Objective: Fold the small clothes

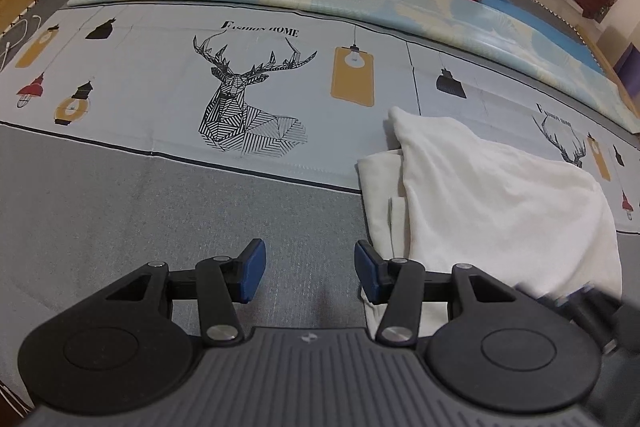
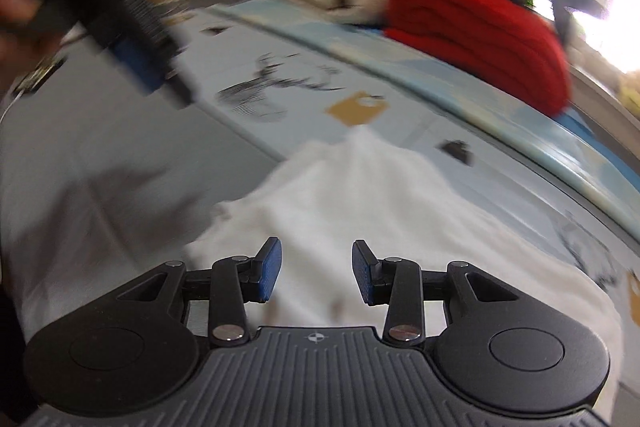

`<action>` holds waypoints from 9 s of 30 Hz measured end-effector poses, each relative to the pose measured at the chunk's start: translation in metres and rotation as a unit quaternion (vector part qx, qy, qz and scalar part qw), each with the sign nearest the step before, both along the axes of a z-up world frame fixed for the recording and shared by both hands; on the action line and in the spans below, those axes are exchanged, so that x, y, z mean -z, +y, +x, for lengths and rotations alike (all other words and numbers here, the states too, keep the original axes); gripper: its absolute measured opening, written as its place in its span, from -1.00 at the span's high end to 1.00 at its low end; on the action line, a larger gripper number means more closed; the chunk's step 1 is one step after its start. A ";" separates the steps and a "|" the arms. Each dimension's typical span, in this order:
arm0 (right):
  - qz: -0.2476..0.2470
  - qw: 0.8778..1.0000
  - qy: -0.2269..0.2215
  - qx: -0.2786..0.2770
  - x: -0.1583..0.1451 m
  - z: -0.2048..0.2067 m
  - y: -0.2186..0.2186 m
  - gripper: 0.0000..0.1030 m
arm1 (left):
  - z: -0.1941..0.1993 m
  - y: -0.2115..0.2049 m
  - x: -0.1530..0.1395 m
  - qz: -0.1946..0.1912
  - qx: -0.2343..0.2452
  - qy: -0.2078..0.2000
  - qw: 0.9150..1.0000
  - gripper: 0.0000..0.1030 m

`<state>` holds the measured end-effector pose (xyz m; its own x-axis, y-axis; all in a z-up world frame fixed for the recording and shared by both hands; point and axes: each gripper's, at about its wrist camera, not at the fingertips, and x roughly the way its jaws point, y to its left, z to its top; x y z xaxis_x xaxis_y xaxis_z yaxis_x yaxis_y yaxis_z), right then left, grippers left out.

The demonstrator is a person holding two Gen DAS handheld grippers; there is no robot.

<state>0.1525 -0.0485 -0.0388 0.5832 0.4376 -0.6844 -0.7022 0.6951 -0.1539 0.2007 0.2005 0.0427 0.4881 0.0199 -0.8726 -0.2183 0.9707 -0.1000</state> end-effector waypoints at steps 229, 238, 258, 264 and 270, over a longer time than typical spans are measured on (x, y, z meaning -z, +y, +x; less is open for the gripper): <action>0.177 0.899 0.232 0.326 0.030 0.106 -0.224 0.54 | 0.073 -0.184 0.092 0.022 0.248 0.060 0.967 0.59; 0.140 0.927 0.122 0.327 -0.010 0.106 -0.210 0.50 | 0.052 -0.189 0.058 0.009 0.271 0.009 0.962 0.55; 0.146 0.925 0.095 0.336 -0.027 0.125 -0.222 0.18 | 0.053 -0.192 0.063 -0.025 0.307 0.026 0.951 0.33; 0.128 0.966 0.123 0.191 -0.024 0.071 -0.185 0.17 | 0.036 -0.194 0.062 -0.012 0.329 0.038 0.943 0.33; -0.011 0.964 0.168 0.204 0.027 0.066 -0.174 0.08 | 0.020 -0.199 0.072 0.035 0.345 0.044 0.937 0.34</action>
